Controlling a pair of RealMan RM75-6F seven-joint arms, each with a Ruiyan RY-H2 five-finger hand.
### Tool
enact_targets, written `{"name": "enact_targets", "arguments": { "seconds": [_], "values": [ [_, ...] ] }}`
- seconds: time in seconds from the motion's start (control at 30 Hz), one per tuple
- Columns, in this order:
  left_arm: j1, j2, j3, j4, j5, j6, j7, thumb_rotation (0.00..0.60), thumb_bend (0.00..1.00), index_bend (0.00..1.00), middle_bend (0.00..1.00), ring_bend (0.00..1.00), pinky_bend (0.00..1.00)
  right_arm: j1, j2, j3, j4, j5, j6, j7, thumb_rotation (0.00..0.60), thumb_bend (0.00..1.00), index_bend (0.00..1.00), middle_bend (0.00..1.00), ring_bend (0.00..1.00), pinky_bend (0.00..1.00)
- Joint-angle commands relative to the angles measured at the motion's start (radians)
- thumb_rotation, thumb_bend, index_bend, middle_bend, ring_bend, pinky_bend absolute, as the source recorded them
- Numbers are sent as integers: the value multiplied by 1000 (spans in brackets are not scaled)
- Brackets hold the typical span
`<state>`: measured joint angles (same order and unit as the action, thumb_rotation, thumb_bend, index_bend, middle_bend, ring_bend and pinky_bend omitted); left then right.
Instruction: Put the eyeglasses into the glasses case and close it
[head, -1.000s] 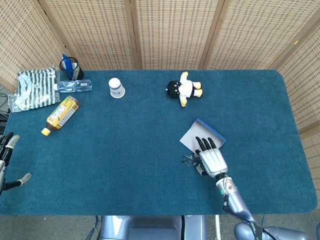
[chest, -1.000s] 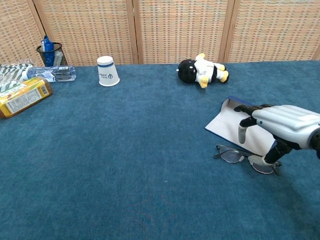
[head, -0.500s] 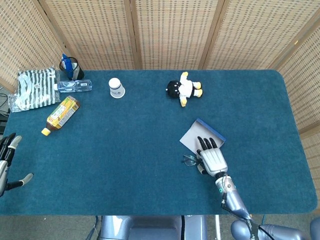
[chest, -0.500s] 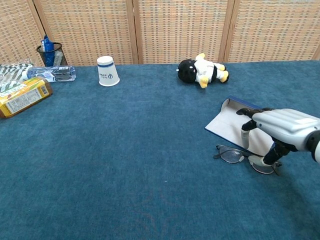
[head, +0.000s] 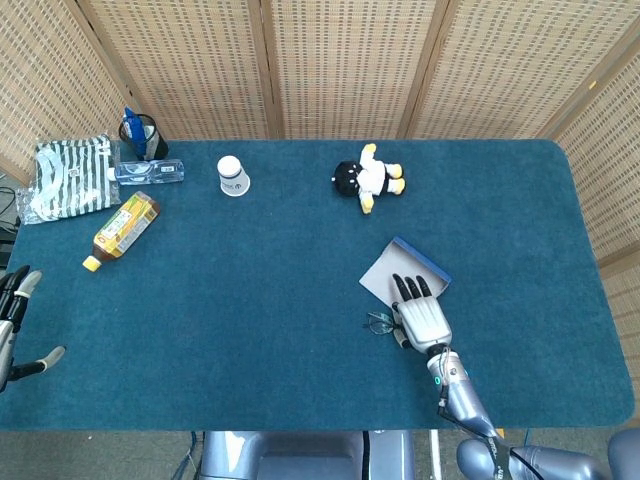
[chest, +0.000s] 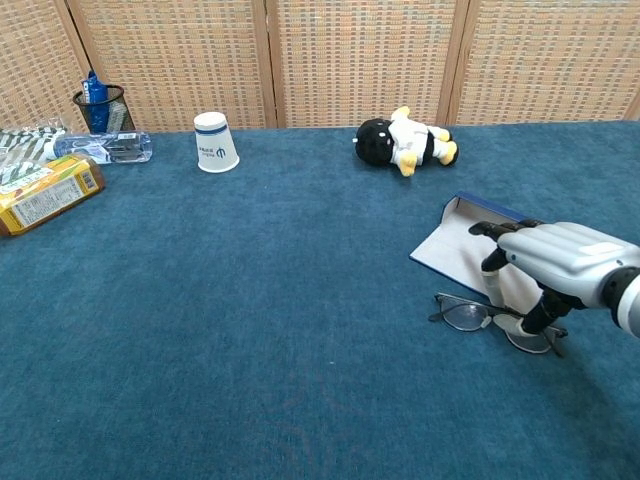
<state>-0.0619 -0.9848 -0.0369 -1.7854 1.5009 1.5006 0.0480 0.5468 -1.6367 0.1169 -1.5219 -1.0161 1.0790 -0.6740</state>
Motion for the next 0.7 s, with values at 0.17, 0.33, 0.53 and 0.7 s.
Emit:
{"name": "enact_targets", "arguments": {
  "seconds": [0.17, 0.33, 0.53, 0.7],
  "values": [
    [-2, 1, 0, 1, -2, -3, -3, 600, 0, 0, 0, 0, 0, 4, -10, -3, 9, -10, 14, 3, 600, 453, 613, 0, 0, 0],
    [-2, 2, -1, 1, -3, -2, -5, 600, 0, 0, 0, 0, 0, 8, -13, -7, 10, -17, 22, -3, 600, 461, 628, 0, 0, 0],
    [-2, 5, -2, 1, -6, -3, -11, 600, 0, 0, 0, 0, 0, 14, -8, 5, -16, -37, 41, 5, 600, 466, 629, 0, 0, 0],
    [-2, 9, -3, 0, -5, -2, -19, 600, 0, 0, 0, 0, 0, 47, 13, 63, -65, -14, 48, -23, 600, 466, 629, 0, 0, 0]
  ]
}}
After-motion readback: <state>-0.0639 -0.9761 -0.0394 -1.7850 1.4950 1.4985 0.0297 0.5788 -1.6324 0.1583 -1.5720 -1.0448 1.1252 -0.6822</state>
